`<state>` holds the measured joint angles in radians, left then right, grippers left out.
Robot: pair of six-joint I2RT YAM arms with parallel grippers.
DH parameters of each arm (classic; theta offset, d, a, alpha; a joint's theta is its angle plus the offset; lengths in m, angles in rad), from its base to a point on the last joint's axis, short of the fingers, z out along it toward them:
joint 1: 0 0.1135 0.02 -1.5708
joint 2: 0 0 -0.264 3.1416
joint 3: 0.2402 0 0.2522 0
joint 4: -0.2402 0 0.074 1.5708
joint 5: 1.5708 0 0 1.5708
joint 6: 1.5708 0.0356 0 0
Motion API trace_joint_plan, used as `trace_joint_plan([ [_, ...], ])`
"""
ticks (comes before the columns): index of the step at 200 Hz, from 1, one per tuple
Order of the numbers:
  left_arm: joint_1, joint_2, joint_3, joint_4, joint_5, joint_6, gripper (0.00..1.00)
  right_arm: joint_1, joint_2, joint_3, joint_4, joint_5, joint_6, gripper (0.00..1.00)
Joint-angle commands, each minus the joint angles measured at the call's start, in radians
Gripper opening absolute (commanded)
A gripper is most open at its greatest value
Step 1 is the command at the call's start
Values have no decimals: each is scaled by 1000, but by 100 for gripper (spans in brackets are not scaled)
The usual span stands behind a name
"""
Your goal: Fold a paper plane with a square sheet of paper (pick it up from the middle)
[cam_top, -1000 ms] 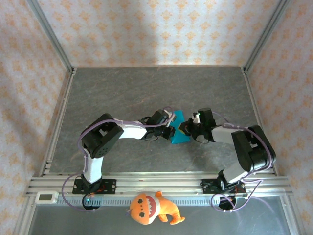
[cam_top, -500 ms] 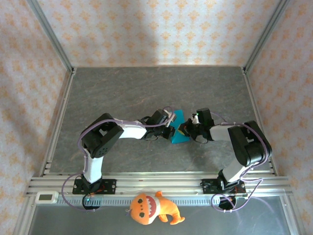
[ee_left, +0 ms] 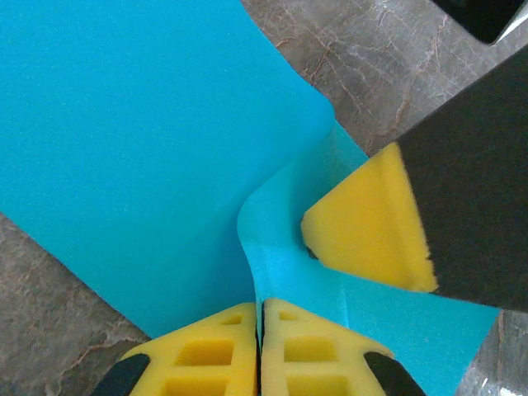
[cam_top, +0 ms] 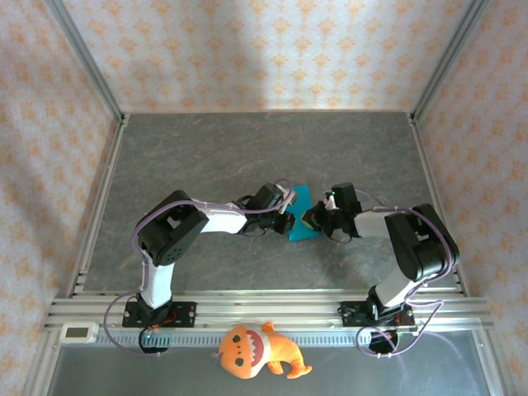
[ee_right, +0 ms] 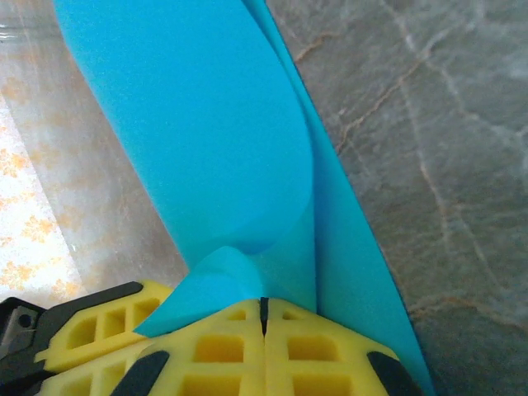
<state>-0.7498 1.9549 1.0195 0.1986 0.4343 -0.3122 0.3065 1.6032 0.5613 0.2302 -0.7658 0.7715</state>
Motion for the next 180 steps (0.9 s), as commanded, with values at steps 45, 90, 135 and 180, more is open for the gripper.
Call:
trace_joint_plan([
  [45,13,53,-21,-86,-19,21,8,-36,63,74,-63,29,-52,0],
  [90,13,58,-21,-91,-21,25,8,-73,89,56,-99,82,-50,0],
  [135,13,62,-19,-100,-22,33,8,-83,24,112,-120,35,-72,0],
  [180,13,65,-14,-99,-16,32,8,-83,52,116,-101,5,-86,0],
])
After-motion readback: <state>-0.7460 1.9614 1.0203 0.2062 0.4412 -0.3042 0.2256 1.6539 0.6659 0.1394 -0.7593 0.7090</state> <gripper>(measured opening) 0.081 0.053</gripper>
